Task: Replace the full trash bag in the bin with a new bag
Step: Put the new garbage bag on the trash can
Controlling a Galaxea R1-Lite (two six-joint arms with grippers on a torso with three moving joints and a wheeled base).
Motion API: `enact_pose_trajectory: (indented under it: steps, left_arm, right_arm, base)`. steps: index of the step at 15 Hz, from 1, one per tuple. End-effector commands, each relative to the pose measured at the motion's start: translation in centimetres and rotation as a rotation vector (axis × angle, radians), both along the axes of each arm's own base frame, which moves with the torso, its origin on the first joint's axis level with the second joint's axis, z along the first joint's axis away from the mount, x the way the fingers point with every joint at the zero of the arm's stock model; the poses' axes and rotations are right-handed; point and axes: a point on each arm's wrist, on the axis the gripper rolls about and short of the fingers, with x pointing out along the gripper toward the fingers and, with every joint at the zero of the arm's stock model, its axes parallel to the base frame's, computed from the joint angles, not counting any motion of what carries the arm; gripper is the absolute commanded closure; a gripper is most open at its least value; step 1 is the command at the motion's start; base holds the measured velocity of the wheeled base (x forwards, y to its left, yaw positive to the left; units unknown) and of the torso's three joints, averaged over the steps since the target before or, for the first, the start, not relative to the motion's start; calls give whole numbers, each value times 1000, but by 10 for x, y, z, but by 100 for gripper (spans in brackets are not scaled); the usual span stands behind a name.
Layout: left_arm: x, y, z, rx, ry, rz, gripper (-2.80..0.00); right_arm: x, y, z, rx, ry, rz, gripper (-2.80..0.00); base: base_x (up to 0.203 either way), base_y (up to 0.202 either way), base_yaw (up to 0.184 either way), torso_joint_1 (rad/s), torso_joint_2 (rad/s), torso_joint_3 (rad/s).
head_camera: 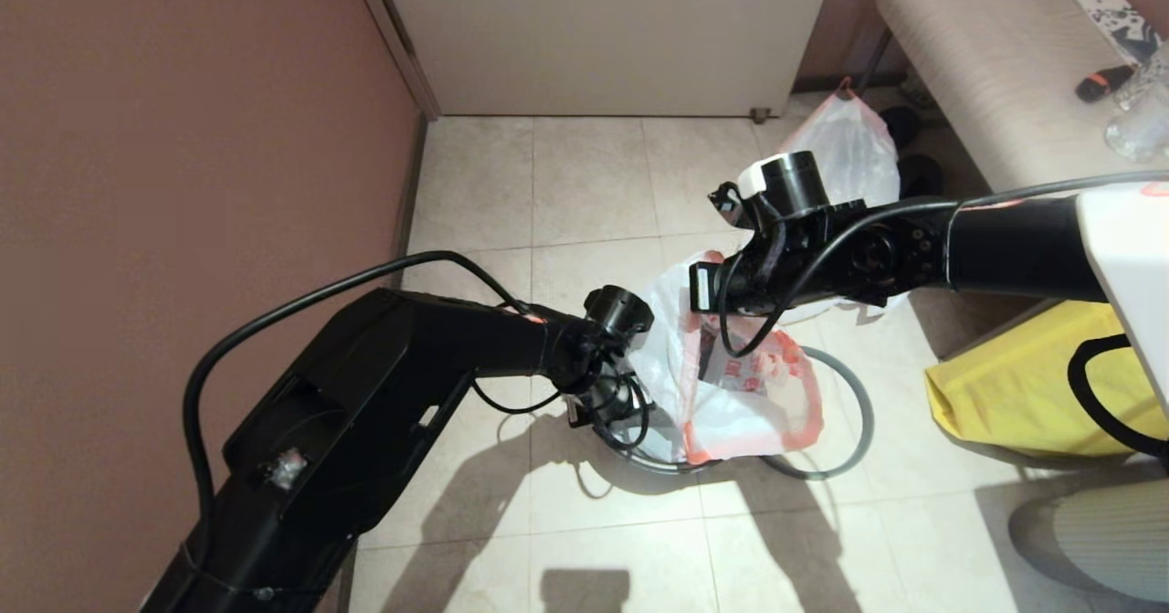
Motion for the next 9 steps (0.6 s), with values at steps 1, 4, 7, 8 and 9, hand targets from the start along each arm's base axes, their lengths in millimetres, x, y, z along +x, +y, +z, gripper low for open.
enact_pose_trajectory:
  steps: [1,4,7,8,9]
  left_arm:
    - [-7,5,16,0,17,18,0]
    - [-29,22,56,-22,82,106,0]
    - [-60,39,100,-72,76,131,0]
    - [-71,46,106,-72,85,138,0]
    - [-75,53,102,-59,101,152,0]
  right_arm:
    - [0,1,-1,1,4,2,0]
    - [-7,-2,14,15,-26,4,0]
    - [-8,-3,13,-24,-39,12,0]
    - [-9,-3,10,-28,-31,14,0]
    - [-9,-1,7,-32,-24,18,0]
  base:
    - [0,0,0,0,0,0]
    - [0,0,0,0,0,0]
    - [0,0,0,0,0,0]
    - [0,0,0,0,0,0]
    - [0,0,0,0,0,0]
